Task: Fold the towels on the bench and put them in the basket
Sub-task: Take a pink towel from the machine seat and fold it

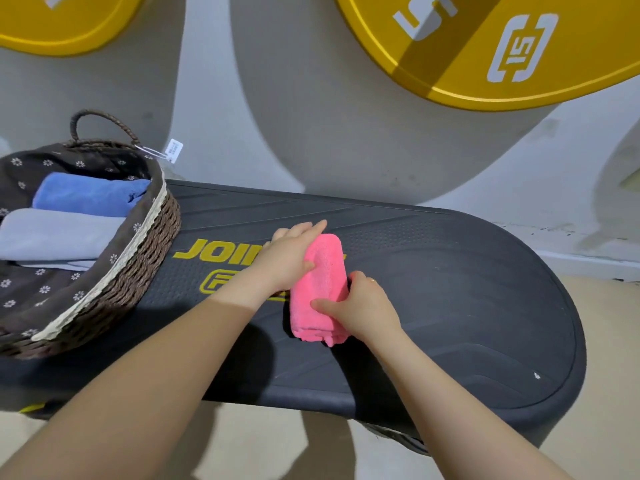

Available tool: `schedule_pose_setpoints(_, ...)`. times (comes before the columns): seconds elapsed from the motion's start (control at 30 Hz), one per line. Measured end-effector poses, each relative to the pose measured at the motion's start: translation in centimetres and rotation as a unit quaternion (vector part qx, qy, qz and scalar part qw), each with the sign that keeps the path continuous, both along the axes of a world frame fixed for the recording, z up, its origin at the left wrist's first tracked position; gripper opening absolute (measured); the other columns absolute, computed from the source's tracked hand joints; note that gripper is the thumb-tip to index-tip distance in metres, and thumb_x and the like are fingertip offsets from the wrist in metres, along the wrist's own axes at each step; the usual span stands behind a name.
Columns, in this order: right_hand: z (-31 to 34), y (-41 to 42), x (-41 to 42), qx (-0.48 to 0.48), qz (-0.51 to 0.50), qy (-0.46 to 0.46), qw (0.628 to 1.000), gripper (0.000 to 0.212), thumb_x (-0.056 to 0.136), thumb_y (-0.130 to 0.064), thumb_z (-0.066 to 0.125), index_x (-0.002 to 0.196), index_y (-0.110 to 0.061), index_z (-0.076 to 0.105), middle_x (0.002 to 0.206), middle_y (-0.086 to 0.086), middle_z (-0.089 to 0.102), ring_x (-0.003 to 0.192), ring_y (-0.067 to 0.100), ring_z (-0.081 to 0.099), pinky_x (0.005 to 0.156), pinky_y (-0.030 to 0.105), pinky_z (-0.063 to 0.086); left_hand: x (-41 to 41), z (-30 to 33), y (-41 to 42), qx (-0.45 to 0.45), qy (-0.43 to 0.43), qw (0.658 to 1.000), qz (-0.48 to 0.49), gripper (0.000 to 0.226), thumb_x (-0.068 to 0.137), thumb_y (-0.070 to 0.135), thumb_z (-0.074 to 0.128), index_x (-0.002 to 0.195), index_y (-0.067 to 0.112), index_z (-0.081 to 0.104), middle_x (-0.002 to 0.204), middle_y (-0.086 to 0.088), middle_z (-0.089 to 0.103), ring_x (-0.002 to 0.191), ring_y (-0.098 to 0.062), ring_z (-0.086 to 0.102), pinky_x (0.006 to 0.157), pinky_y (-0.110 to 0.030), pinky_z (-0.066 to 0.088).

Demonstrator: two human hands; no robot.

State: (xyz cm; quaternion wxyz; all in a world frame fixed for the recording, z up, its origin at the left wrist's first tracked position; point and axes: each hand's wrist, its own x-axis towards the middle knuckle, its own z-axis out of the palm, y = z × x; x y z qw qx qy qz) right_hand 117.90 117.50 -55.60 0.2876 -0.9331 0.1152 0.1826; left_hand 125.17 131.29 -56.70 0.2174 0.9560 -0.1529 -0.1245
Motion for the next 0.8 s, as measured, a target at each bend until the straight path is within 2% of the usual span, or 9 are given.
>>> schedule_pose_setpoints(0.1, 0.2, 0.2, 0.4, -0.024, 0.045, 0.025, 0.998, 0.06, 0.073, -0.046, 0.07, 0.115, -0.012, 0.043, 0.12, 0.007, 0.053, 0.115, 0.028, 0.049, 0.088, 0.042, 0.047, 1.4, 0.4, 0.0, 0.019, 0.053, 0.992, -0.112, 0.08, 0.088, 0.001, 0.046, 0.146, 0.041, 0.007, 0.156, 0.012, 0.013, 0.145, -0.018, 0.001, 0.118, -0.04, 0.012)
schedule_pose_setpoints(0.17, 0.5, 0.2, 0.7, -0.036, 0.062, 0.043, 0.997, 0.059, 0.075, -0.043, 0.069, 0.116, -0.012, 0.04, 0.121, 0.008, 0.051, 0.117, 0.028, 0.048, 0.089, 0.041, 0.046, 2.6, 0.8, 0.4, 0.037, 0.123, 0.983, -0.132, 0.086, 0.087, 0.005, 0.048, 0.144, 0.047, 0.0, 0.158, 0.002, 0.008, 0.146, -0.017, -0.003, 0.119, -0.038, 0.013)
schedule_pose_setpoints(0.23, 1.0, 0.2, 0.9, -0.047, 0.079, 0.061, 0.994, 0.057, 0.076, -0.04, 0.069, 0.116, -0.012, 0.039, 0.121, 0.009, 0.051, 0.117, 0.029, 0.048, 0.088, 0.041, 0.045, 3.1, 1.6, 0.6, 0.049, 0.164, 0.977, -0.123, 0.088, 0.086, 0.012, 0.056, 0.146, 0.043, 0.001, 0.155, -0.011, 0.013, 0.145, -0.021, 0.009, 0.116, -0.033, 0.02)
schedule_pose_setpoints(0.33, 1.8, 0.1, 0.8, -0.026, 0.078, 0.098, 0.992, 0.048, 0.074, -0.029, 0.067, 0.109, -0.013, 0.039, 0.111, 0.01, 0.055, 0.102, 0.03, 0.054, 0.079, 0.038, 0.046, 2.5, 3.7, 1.1, 0.031, 0.154, 0.979, -0.129, 0.073, 0.081, 0.017, 0.067, 0.143, 0.018, 0.029, 0.14, -0.01, 0.041, 0.13, -0.023, 0.039, 0.1, -0.022, 0.031)
schedule_pose_setpoints(0.43, 3.3, -0.8, 0.8, 0.012, 0.057, 0.11, 0.992, 0.038, 0.069, -0.024, 0.068, 0.101, -0.009, 0.053, 0.095, 0.008, 0.061, 0.08, 0.023, 0.053, 0.067, 0.03, 0.042, 0.7, 6.5, 2.5, -0.025, 0.134, 0.98, -0.142, 0.044, 0.077, 0.018, 0.071, 0.115, 0.005, 0.052, 0.105, -0.007, 0.056, 0.097, -0.021, 0.052, 0.073, -0.024, 0.032)
schedule_pose_setpoints(0.57, 7.6, -1.2, 0.9, 0.224, 0.003, 0.041, 0.974, 0.038, 0.052, -0.018, 0.069, 0.087, -0.005, 0.06, 0.075, 0.003, 0.06, 0.067, 0.014, 0.055, 0.062, 0.026, 0.045, -1.8, 10.5, 7.2, -0.126, 0.098, 0.976, -0.148, 0.04, 0.076, 0.021, 0.072, 0.11, 0.012, 0.052, 0.103, -0.003, 0.057, 0.092, -0.016, 0.052, 0.081, -0.028, 0.039)
schedule_pose_setpoints(0.67, 10.9, 2.2, 1.3, 0.319, 0.02, 0.004, 0.948, 0.037, 0.052, -0.011, 0.071, 0.086, -0.007, 0.059, 0.072, -0.005, 0.06, 0.066, 0.006, 0.055, 0.058, 0.014, 0.044, -2.5, 13.3, 12.9, -0.178, 0.113, 0.972, -0.105, 0.032, 0.075, 0.022, 0.075, 0.096, 0.021, 0.051, 0.089, -0.004, 0.056, 0.078, -0.01, 0.047, 0.072, -0.028, 0.039)
schedule_pose_setpoints(0.73, 12.3, 6.2, 1.9, 0.396, 0.02, 0.002, 0.918, 0.039, 0.052, -0.007, 0.071, 0.089, -0.011, 0.057, 0.075, -0.004, 0.06, 0.068, 0.006, 0.056, 0.059, 0.016, 0.046, -2.9, 14.9, 16.9, -0.252, 0.126, 0.959, -0.035, 0.033, 0.076, 0.015, 0.075, 0.094, 0.027, 0.05, 0.087, 0.006, 0.056, 0.08, -0.005, 0.051, 0.071, -0.02, 0.041)
schedule_pose_setpoints(0.8, 13.0, 10.9, 2.7, 0.474, -0.009, 0.005, 0.881, 0.038, 0.062, -0.004, 0.068, 0.096, -0.014, 0.053, 0.081, -0.004, 0.06, 0.072, 0.009, 0.058, 0.062, 0.02, 0.05, -3.1, 15.9, 21.0, -0.353, 0.14, 0.923, 0.06, 0.038, 0.079, 0.006, 0.069, 0.099, 0.031, 0.049, 0.09, 0.009, 0.059, 0.079, 0.0, 0.058, 0.068, -0.009, 0.045)
